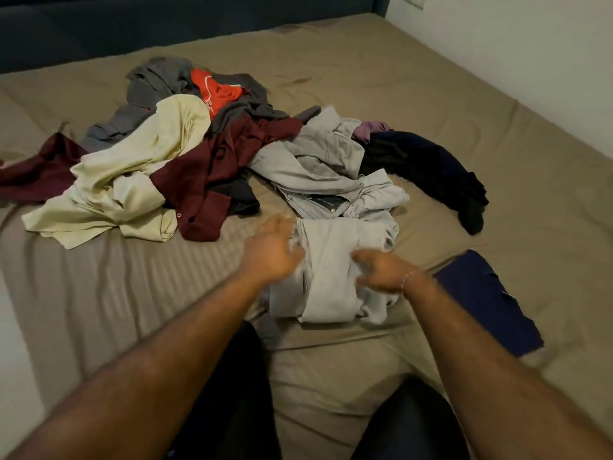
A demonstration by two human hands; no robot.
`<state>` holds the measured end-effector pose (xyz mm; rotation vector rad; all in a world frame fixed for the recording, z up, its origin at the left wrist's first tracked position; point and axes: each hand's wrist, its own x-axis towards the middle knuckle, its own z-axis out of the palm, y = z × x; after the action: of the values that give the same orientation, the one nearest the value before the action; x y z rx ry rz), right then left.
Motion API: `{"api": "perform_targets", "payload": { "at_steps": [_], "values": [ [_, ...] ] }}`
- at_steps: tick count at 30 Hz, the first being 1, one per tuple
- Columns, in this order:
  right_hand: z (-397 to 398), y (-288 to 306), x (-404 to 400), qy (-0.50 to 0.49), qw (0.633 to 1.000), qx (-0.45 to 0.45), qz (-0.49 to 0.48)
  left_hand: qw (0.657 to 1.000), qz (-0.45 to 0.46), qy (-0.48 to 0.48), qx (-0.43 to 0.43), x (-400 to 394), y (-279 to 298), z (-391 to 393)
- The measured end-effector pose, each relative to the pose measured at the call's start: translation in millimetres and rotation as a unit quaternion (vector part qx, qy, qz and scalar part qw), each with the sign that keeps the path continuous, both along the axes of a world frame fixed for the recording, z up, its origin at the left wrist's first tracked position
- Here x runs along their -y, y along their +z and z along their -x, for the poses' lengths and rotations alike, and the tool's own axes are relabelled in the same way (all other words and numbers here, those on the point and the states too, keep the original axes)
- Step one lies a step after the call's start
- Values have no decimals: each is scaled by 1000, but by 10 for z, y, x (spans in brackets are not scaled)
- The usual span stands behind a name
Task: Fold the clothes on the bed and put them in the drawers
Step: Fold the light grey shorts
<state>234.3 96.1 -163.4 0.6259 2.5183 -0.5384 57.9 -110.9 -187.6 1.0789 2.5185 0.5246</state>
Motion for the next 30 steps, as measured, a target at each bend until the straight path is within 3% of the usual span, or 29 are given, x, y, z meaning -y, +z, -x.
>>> {"api": "perform_targets", "payload": {
  "at_steps": [2, 5, 7, 10, 12, 14, 16, 18, 22, 25, 30],
  "values": [
    [-169, -405, 207, 20, 999, 27, -38, 993, -20, -107, -54, -36, -180, -404],
    [-394, -684, 478, -83, 988, -90, -91, 991, 3, -133, -10, -143, -434, -892],
    [-512, -757, 643, -219, 947, -205, -114, 998, -36, -1, 58, -166, -533, -1066],
    [-613, -807, 934, -417, 847, -324, -66, 937, -208, 241, 141, -97, -601, -1179],
    [-597, -808, 1101, -497, 806, -316, 57, 921, -213, 266, 188, -71, -612, -1135],
    [-567, -819, 1203, -530, 781, -309, 116, 897, -197, 303, 256, -91, -593, -1039],
    [-520, -819, 1251, -526, 774, -325, 132, 849, -212, 345, 339, -124, -569, -946],
    [-465, -811, 1258, -502, 781, -346, 132, 834, -202, 351, 376, -150, -583, -904],
    [-523, -833, 1131, -527, 784, -327, 10, 849, -212, 325, 359, -153, -608, -899],
    [-614, -809, 931, -558, 766, -309, 81, 836, -243, 340, 355, -107, -594, -792],
    [-671, -760, 634, -535, 767, -324, 142, 849, -218, 330, 350, -46, -685, -441]
  ]
}}
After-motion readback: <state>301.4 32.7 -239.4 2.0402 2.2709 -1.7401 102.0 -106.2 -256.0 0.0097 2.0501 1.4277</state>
